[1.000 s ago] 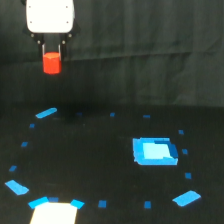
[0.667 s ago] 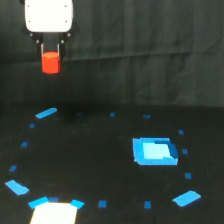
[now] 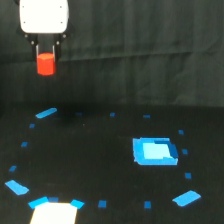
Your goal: Pick up the red object from the table
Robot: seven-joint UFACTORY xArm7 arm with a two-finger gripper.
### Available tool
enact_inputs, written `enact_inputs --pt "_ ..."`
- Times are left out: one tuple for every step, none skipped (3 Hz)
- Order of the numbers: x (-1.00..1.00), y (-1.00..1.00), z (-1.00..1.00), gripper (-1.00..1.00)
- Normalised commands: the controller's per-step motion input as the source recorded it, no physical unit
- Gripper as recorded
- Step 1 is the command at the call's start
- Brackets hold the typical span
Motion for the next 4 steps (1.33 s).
enact_inputs --pt "-0.19 -0.16 0.00 -1.00" --pt "-0.01 0.06 0.14 -0.98" --pt "-0.08 -0.01 -0.03 -0.99" --pt "0.07 -0.18 0.08 -0.94"
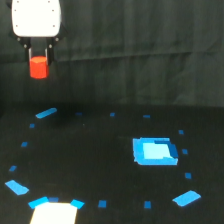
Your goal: Pick up the red object from the table
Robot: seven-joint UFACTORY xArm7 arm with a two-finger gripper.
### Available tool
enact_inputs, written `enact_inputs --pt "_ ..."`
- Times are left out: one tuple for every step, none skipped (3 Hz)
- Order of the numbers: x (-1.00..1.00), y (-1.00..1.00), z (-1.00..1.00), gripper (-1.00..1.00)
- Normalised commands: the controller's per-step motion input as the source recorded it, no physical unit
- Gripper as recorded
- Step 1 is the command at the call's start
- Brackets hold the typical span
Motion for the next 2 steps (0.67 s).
enact_inputs --pt "0.10 -0.02 0.28 -1.00" --pt "0.25 0.42 0.39 -1.00"
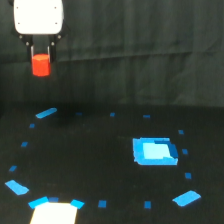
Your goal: Pick up the red object from the table
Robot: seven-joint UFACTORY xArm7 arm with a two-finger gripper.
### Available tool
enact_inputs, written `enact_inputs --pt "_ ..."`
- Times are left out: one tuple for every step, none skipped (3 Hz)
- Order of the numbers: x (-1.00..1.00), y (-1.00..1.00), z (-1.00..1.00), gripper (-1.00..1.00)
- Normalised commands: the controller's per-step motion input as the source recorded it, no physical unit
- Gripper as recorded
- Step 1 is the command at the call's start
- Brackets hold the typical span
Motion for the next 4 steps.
enact_inputs --pt "-0.06 -0.03 0.01 -0.97" --pt "0.35 0.00 -0.10 -1.00" --pt "-0.06 0.29 0.43 -1.00" --pt "-0.12 -0.60 0.22 -1.00"
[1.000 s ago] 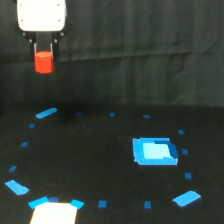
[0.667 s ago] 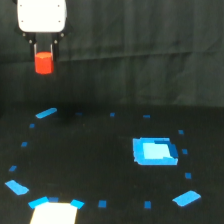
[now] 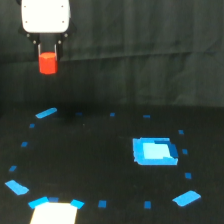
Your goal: Pick up the red object from the table
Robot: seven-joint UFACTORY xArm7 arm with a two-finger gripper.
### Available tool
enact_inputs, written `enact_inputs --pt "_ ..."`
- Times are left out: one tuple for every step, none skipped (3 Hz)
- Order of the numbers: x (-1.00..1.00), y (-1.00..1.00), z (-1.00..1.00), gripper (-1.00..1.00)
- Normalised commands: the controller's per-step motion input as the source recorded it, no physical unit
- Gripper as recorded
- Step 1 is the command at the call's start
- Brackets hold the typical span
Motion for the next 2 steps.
enact_inputs --pt "-0.07 -0.07 -0.06 -1.00" --pt "0.02 0.32 -0.04 -1.00"
